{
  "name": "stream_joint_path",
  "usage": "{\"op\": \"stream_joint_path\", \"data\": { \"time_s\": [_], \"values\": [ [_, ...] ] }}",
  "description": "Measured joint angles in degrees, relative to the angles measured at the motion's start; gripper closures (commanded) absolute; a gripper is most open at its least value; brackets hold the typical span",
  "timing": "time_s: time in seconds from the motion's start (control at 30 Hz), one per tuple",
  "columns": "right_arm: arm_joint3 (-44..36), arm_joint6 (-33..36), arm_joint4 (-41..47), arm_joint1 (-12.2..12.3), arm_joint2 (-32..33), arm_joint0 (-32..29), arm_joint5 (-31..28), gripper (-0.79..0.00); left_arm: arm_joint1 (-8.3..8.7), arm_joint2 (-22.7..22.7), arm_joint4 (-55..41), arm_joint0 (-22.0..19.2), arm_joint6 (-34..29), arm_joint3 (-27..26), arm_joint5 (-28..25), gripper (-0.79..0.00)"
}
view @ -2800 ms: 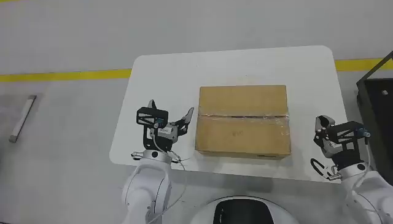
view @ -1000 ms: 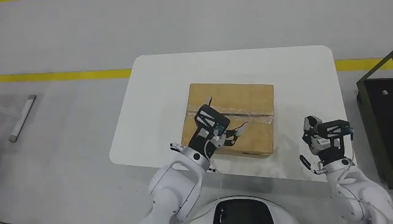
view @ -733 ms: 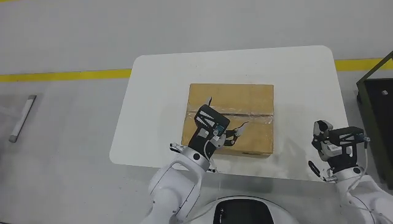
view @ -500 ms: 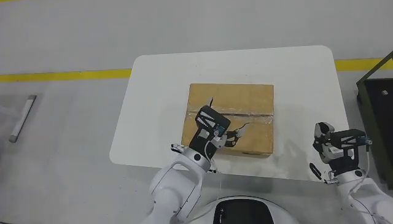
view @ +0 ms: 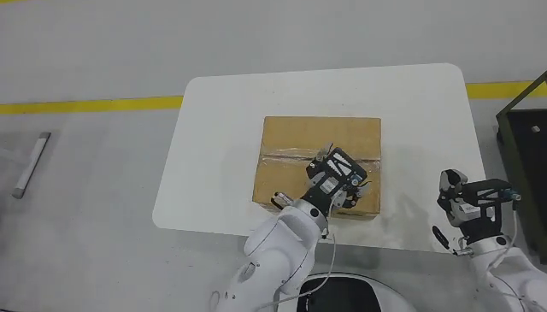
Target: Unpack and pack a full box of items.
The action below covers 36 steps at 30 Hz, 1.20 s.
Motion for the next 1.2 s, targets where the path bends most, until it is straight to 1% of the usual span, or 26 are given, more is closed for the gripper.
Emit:
{"op": "stream_joint_path", "data": {
  "time_s": [0.17,0.27,0.4,0.5,0.57,0.6,0.67,0.7,0.77,0.8,0.83,0.93,1.0,1.03,1.13,1.17,1.2],
  "values": [
    [-0.26,0.21,0.55,0.05,0.42,-0.24,0.12,0.0,-0.13,1.95,5.87,-1.37,-0.89,2.18,-1.54,-0.776],
    [-0.41,0.37,0.58,0.08,0.65,-0.39,0.26,0.0,-0.07,3.08,9.91,-1.92,-1.33,3.34,-3.51,-0.705],
    [-0.35,0.4,0.55,0.13,0.8,-0.55,0.26,0.0,-0.38,3.82,10.81,-2.15,-1.7,4.04,-3.08,-0.696],
    [-0.26,0.53,0.66,0.15,0.9,-0.55,0.43,0.0,-0.67,4.33,11.51,-2.8,-1.73,4.97,-2.61,-0.616],
    [-0.24,0.64,0.72,0.16,0.92,-0.51,0.59,0.0,-0.84,4.6,12.16,-3.3,-1.6,5.77,-2.39,-0.603],
    [-0.24,0.67,0.75,0.16,0.92,-0.48,0.66,0.0,-0.92,4.84,12.85,-3.73,-1.46,6.36,-2.58,-0.582],
    [-0.23,0.72,0.77,0.17,0.89,-0.46,0.7,0.0,-0.98,5.35,14.58,-4.44,-1.13,7.22,-3.56,-0.576],
    [-0.22,0.78,0.81,0.18,0.87,-0.43,0.71,0.0,-1.01,5.62,15.55,-4.69,-0.85,7.68,-3.99,-0.545],
    [-0.25,0.98,0.59,0.21,0.83,-0.37,0.77,0.0,-1.13,5.78,15.72,-4.66,-0.53,8.15,-4.0,-0.526],
    [-0.3,1.09,0.4,0.22,0.75,-0.33,0.84,0.0,-1.22,5.85,15.63,-4.63,-0.48,8.34,-3.88,-0.499],
    [-0.33,1.14,0.34,0.22,0.69,-0.29,0.86,0.0,-1.3,5.92,15.62,-4.66,-0.46,8.45,-3.79,-0.388],
    [-0.33,1.15,0.37,0.24,0.56,-0.16,0.91,0.0,-1.56,6.15,15.88,-5.0,-0.39,8.84,-3.56,-0.32],
    [-0.28,1.18,0.48,0.25,0.44,-0.03,0.89,0.0,-1.7,6.22,16.48,-5.31,-0.06,9.17,-3.47,-0.231],
    [-0.25,1.21,0.55,0.25,0.38,0.04,0.88,0.0,-1.74,6.19,16.73,-5.41,0.08,9.34,-3.44,-0.219],
    [-0.14,1.3,0.74,0.25,0.08,0.26,0.9,0.0,-1.85,5.92,17.46,-5.57,0.63,9.74,-3.3,-0.086],
    [-0.08,1.31,0.76,0.25,-0.01,0.31,0.92,0.0,-1.86,5.81,17.66,-5.57,0.82,9.82,-3.27,0.0],
    [0.01,1.32,0.76,0.26,-0.13,0.39,0.97,0.0,-1.89,5.63,17.84,-5.52,1.08,9.89,-3.19,0.0]
  ]
}}
